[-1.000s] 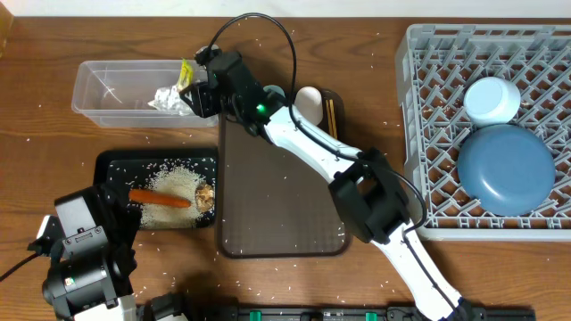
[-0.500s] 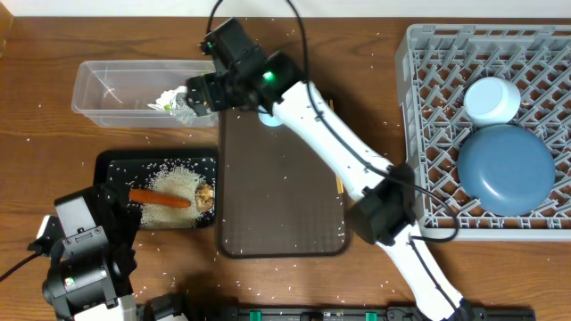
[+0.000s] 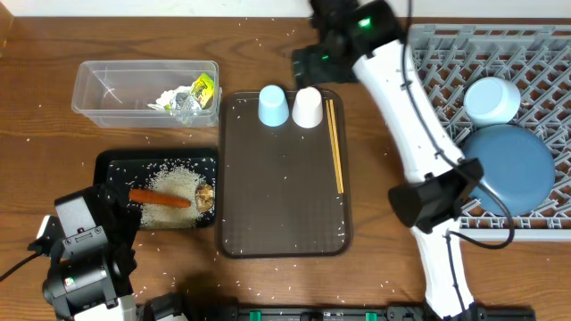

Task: Sort waste into correct bins and load items into the dishwasher rack
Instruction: 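Move the right gripper to the white cup and grasp it, then carry the white cup right and place it in the rack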

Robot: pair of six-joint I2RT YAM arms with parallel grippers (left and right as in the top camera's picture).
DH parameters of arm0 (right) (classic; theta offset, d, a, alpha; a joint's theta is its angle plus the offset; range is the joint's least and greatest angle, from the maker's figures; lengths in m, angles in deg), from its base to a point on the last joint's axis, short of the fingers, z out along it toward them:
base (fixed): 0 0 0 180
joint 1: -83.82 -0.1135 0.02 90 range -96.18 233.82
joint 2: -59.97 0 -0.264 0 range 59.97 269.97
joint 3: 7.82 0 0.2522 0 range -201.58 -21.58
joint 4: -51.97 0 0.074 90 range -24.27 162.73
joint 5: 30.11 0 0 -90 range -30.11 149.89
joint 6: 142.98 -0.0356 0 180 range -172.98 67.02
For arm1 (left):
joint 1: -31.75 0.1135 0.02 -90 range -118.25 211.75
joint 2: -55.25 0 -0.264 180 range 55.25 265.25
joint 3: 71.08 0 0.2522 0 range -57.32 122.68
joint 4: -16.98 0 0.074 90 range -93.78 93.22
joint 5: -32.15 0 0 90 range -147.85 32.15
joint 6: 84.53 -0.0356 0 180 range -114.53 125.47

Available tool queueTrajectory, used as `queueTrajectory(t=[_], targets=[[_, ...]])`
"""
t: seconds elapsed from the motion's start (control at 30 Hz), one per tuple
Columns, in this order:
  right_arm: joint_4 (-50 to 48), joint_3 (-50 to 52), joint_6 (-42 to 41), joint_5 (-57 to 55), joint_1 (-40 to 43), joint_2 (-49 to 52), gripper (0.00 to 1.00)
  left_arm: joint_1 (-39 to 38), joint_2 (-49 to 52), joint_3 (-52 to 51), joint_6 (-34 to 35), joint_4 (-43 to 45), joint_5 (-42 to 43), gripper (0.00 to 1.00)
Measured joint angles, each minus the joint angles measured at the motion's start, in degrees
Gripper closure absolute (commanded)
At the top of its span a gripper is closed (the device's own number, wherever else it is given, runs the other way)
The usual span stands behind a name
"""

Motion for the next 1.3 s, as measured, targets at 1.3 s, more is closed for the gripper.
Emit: queueTrajectory(t=[1.3], targets=[[-34.4,36.0,3.9,1.3,-2.1,0.1,0.34,0.0,0.0,0.0,0.0,0.0,0.0,0.02]])
